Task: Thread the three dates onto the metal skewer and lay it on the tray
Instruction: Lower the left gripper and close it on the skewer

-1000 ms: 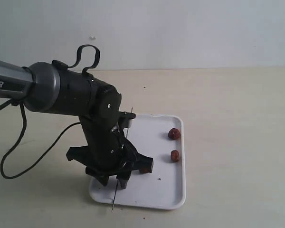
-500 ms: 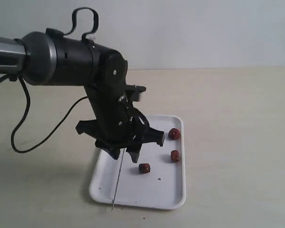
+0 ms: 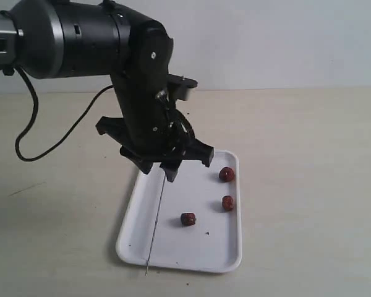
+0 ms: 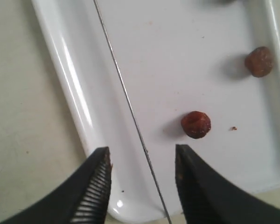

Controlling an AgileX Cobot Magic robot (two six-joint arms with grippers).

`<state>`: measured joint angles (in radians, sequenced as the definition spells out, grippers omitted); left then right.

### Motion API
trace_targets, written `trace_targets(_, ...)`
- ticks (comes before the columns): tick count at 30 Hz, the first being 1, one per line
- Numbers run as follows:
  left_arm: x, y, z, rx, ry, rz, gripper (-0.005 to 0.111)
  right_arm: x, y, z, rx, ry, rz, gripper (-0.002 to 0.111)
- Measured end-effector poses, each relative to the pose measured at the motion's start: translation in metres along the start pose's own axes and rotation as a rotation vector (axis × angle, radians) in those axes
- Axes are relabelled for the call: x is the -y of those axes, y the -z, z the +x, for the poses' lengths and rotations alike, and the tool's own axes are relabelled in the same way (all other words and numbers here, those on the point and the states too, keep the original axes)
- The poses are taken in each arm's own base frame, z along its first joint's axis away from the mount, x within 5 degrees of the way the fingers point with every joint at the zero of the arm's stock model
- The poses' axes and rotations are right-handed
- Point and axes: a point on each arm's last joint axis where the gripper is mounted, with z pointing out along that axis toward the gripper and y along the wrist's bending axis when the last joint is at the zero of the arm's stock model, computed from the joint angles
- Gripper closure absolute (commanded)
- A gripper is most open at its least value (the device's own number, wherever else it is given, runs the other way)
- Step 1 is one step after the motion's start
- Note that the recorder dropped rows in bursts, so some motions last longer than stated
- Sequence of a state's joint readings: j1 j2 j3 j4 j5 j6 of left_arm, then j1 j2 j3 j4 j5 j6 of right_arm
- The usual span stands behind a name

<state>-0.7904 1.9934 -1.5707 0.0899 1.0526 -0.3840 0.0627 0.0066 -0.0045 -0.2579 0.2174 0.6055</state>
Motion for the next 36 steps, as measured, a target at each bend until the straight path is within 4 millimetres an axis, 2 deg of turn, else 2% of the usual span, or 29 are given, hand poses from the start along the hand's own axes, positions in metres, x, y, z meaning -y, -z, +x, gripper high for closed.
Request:
trace_targets(5,0.011,-0.011,0.011,-0.005,0.022,-0.007,0.062,0.0,0.0,0.0,-0.002,0.0,0.001,0.108)
trace_targets(17,0.005,-0.042,0.04,-0.114,0.117,-0.022,0.062,0.0,0.0,0.0,-0.002,0.0,0.001,0.108)
trace_targets(28,0.009,-0.051,0.043,-0.09,0.166,0.03,0.062,0.0,0.0,0.0,-0.002,0.0,0.001,0.108)
trace_targets(36,0.009,-0.071,0.046,-0.138,0.172,0.006,0.062,0.0,0.0,0.0,-0.002,0.0,0.001,0.108)
